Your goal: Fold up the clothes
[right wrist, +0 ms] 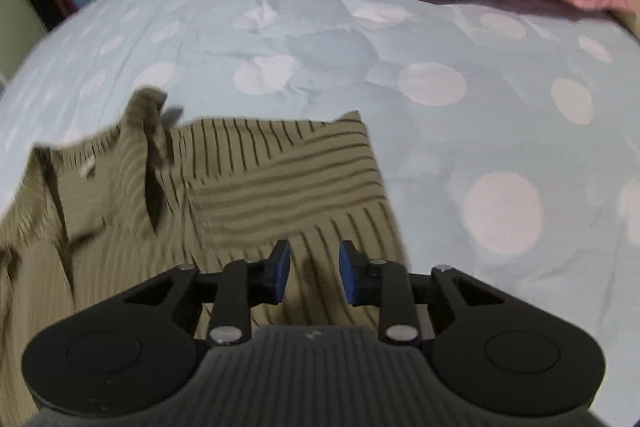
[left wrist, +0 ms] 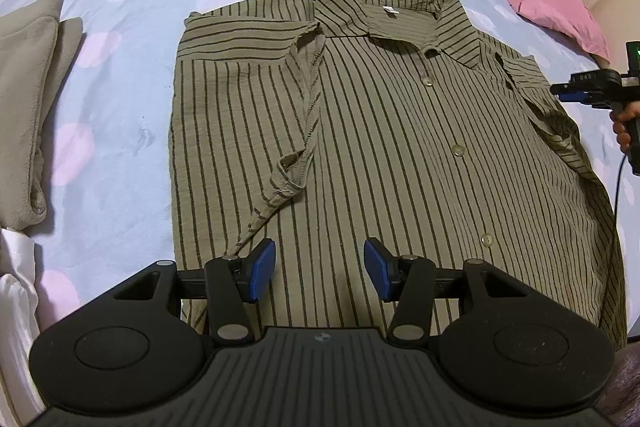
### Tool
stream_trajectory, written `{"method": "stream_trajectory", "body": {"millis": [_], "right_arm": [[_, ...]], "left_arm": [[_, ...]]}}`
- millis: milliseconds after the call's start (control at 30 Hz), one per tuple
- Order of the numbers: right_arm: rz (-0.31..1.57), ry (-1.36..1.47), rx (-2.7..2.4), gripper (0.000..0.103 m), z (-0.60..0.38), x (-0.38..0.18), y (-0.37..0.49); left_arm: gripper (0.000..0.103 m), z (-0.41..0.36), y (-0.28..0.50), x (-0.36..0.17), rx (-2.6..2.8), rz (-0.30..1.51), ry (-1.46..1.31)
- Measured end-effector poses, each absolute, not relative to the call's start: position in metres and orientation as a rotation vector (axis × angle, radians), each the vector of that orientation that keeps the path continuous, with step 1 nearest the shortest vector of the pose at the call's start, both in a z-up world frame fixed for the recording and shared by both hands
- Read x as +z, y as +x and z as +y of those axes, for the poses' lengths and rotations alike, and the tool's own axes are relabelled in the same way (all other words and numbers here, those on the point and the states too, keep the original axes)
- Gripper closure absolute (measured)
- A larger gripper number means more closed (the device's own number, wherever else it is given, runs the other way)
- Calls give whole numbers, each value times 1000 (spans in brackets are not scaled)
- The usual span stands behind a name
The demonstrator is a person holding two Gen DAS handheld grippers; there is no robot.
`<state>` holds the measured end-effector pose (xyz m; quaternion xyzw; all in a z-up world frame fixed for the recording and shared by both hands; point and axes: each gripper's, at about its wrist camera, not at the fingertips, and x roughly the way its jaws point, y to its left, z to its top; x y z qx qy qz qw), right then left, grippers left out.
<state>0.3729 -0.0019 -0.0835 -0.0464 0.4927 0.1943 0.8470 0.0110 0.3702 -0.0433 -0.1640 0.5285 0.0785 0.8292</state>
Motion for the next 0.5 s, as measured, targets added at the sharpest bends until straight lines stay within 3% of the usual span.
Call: {"method": "stream_trajectory", "body": {"millis": [400,467,500], "right_arm": [[1090,-319,467,74,8,-94,327],[1098,-330,462,87,6,-102,327],[1104,-329,466,101,5,-104,327]], "left_arm": [[56,356,12,-45,151,1131,-316],[56,355,12,-44,152,1130,-313],[56,355,13,-44,155,1130,-312]]}}
